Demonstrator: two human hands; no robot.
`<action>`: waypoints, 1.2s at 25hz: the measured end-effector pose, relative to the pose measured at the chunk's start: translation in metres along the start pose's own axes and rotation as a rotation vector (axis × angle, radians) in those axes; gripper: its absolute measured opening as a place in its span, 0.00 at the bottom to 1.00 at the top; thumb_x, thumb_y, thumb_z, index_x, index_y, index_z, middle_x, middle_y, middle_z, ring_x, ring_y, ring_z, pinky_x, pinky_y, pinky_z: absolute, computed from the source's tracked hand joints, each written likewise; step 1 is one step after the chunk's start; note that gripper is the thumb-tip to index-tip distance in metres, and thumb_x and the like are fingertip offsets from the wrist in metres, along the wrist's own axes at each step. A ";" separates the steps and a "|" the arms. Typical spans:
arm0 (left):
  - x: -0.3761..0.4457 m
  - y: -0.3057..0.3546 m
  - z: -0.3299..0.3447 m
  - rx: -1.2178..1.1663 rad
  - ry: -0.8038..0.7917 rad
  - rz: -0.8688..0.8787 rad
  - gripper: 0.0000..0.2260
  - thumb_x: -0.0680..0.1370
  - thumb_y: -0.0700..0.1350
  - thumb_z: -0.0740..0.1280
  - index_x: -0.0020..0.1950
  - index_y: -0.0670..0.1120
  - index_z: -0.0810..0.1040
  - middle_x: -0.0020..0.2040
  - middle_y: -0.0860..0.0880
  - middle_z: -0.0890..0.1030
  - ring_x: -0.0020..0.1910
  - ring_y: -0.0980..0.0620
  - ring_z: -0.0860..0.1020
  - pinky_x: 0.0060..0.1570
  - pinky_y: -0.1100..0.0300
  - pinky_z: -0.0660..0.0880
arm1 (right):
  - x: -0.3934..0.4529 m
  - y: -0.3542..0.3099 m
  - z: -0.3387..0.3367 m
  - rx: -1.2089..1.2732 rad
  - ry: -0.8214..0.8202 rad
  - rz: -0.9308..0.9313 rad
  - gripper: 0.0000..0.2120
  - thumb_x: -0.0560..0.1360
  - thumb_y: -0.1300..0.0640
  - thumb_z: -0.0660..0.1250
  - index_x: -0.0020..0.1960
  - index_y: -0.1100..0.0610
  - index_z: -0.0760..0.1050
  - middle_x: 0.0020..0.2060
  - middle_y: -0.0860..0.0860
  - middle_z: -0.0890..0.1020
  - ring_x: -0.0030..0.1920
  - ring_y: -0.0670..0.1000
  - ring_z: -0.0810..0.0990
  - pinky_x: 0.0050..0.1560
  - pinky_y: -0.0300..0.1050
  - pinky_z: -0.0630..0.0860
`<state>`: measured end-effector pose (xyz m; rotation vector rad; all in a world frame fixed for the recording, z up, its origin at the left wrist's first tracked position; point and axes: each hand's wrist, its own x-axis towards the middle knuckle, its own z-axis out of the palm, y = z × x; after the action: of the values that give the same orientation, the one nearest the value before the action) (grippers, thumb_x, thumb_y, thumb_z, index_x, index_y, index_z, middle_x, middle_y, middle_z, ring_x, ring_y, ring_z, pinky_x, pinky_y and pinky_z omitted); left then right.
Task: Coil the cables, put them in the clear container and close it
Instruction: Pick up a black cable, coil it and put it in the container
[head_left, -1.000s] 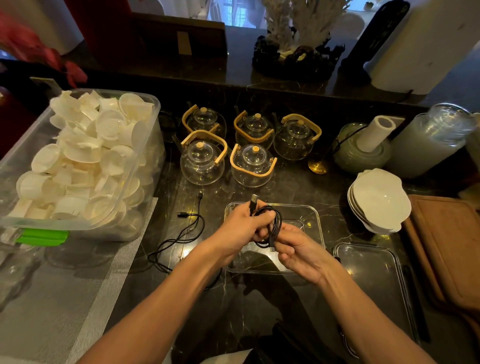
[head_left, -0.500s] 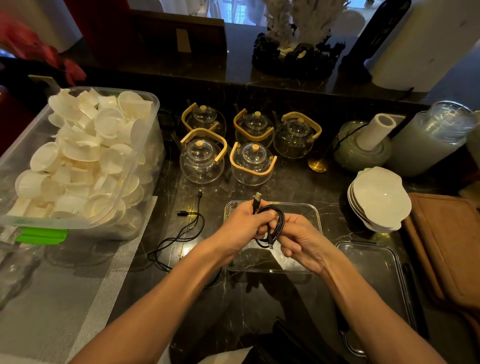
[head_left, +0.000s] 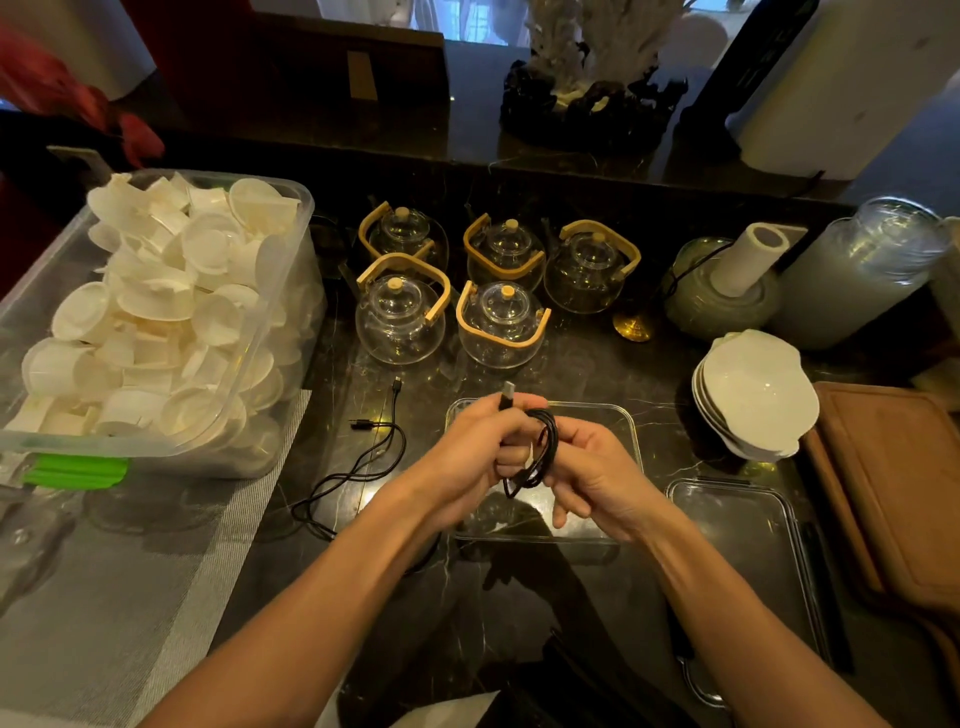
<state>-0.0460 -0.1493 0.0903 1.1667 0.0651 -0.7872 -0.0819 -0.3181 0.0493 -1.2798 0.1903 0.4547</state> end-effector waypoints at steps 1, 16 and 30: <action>0.002 0.002 -0.002 -0.095 -0.014 -0.010 0.11 0.81 0.33 0.59 0.61 0.37 0.76 0.31 0.52 0.66 0.28 0.57 0.62 0.29 0.63 0.58 | -0.001 0.002 -0.001 -0.013 0.037 -0.023 0.10 0.79 0.63 0.68 0.55 0.70 0.75 0.34 0.61 0.77 0.17 0.46 0.69 0.22 0.43 0.78; 0.011 -0.007 -0.016 0.121 0.165 -0.035 0.10 0.84 0.45 0.63 0.43 0.45 0.74 0.28 0.54 0.64 0.24 0.59 0.62 0.24 0.67 0.61 | -0.002 -0.017 -0.035 -0.375 0.440 -0.182 0.02 0.76 0.59 0.75 0.46 0.53 0.85 0.38 0.52 0.87 0.30 0.48 0.80 0.31 0.41 0.78; 0.019 -0.024 -0.016 0.302 0.143 0.148 0.10 0.82 0.42 0.64 0.54 0.38 0.83 0.40 0.32 0.80 0.39 0.39 0.76 0.49 0.45 0.79 | -0.033 -0.067 0.025 -0.248 -0.196 -0.263 0.12 0.81 0.62 0.66 0.63 0.62 0.80 0.52 0.59 0.87 0.46 0.56 0.86 0.52 0.47 0.81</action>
<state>-0.0406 -0.1493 0.0560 1.4961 -0.0231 -0.5940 -0.0859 -0.3159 0.1283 -1.4686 -0.2039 0.3812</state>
